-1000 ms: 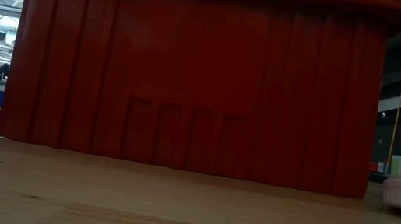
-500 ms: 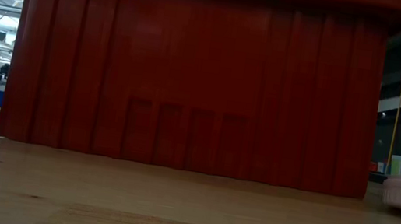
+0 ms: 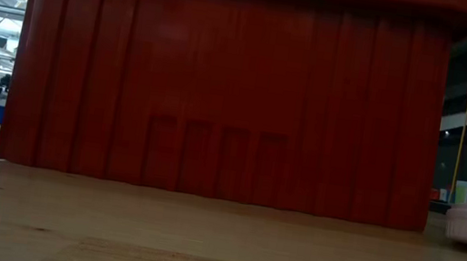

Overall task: Pick and place slides into bin
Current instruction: Put the pink slide into the red bin

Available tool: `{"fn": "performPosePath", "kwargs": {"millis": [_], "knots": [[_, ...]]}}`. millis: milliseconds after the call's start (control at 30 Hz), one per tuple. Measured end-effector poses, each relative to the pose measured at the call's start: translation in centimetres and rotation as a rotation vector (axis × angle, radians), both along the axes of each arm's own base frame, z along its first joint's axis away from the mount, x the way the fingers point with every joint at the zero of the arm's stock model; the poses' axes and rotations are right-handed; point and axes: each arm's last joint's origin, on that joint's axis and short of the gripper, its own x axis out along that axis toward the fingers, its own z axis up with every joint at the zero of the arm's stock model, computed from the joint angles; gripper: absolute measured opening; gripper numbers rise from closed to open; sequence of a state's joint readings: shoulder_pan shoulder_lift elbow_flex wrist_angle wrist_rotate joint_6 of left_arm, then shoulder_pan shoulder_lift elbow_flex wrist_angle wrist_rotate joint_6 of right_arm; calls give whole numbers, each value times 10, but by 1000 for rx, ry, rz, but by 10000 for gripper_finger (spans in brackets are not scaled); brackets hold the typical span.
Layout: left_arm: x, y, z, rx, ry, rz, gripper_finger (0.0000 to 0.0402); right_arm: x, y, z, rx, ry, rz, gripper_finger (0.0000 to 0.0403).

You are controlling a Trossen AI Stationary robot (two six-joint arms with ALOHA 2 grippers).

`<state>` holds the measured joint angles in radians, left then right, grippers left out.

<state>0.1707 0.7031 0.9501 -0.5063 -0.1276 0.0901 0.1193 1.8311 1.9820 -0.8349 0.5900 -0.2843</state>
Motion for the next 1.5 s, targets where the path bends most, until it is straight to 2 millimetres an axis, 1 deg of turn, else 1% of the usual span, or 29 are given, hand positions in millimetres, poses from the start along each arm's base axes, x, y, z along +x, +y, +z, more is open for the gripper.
{"fn": "performPosePath", "kwargs": {"millis": [100,200,333,467,567,667,800,1067,1267,1367,1500], "knots": [[-2,0,1,3,-13,0,2,-27,17,20,94,-57,-23,87],[-3,0,2,5,-16,3,1,-52,29,29,202,-70,-63,75],[-5,-1,2,4,-21,0,2,-79,42,36,340,-92,-146,52],[-7,-1,3,5,-25,-2,1,-100,63,40,434,-113,-178,10],[-7,-1,3,27,-19,-8,2,-113,78,40,519,-133,-228,9],[-9,-2,3,58,-4,-17,1,-124,94,35,605,-134,-297,11],[-9,-2,0,56,18,-19,2,-135,115,26,697,-126,-382,5],[-10,-2,-2,87,55,-30,3,-151,149,15,798,-113,-445,4],[-10,-2,-2,93,57,-32,1,-163,166,0,870,-29,-577,4],[-10,-2,-2,93,57,-32,3,-166,174,-12,873,7,-610,3],[-10,-2,-2,93,57,-32,1,-169,179,-33,862,47,-693,4]]}}
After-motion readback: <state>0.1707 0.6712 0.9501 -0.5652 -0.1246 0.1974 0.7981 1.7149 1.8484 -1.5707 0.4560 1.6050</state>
